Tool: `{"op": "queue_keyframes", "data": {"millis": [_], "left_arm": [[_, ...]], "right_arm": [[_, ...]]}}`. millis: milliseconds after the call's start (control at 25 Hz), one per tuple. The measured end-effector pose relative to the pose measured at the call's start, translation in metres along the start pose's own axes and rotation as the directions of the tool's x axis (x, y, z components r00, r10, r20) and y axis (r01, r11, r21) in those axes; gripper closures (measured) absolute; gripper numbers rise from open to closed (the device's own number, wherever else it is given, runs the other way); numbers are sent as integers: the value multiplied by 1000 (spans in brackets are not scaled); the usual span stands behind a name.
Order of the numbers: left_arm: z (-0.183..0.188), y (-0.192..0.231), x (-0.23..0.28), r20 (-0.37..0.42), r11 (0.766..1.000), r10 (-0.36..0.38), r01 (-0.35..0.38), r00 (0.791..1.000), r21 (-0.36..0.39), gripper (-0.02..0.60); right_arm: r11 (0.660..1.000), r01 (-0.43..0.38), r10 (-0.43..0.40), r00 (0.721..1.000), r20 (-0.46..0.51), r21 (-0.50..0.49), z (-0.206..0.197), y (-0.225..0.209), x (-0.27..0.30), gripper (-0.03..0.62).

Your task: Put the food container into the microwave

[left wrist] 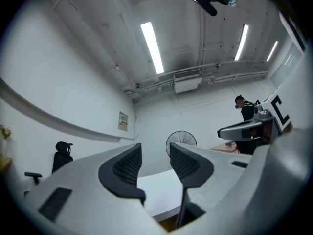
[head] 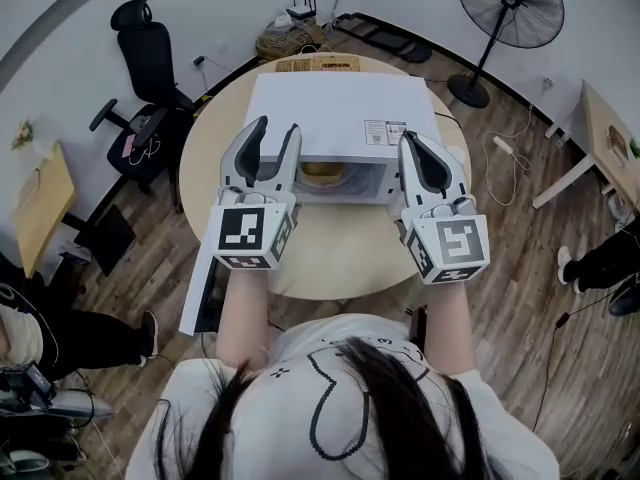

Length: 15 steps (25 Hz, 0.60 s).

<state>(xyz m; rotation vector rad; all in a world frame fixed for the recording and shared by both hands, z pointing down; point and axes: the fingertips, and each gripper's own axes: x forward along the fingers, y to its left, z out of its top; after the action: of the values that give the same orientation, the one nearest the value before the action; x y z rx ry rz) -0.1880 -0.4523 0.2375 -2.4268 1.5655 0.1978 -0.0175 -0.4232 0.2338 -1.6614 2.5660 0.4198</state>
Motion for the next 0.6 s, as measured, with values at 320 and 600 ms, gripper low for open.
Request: {"op": "queue_keyframes", "data": {"millis": [320, 600], "left_arm": [[13, -3, -1, 30, 998, 28, -30, 999, 63, 572], [18, -8, -5, 35, 997, 19, -22, 999, 75, 572]], "right_arm": [[1000, 11, -11, 1000, 9, -6, 7, -11, -9, 565], [1000, 19, -19, 1000, 12, -11, 9, -16, -17, 565]]}}
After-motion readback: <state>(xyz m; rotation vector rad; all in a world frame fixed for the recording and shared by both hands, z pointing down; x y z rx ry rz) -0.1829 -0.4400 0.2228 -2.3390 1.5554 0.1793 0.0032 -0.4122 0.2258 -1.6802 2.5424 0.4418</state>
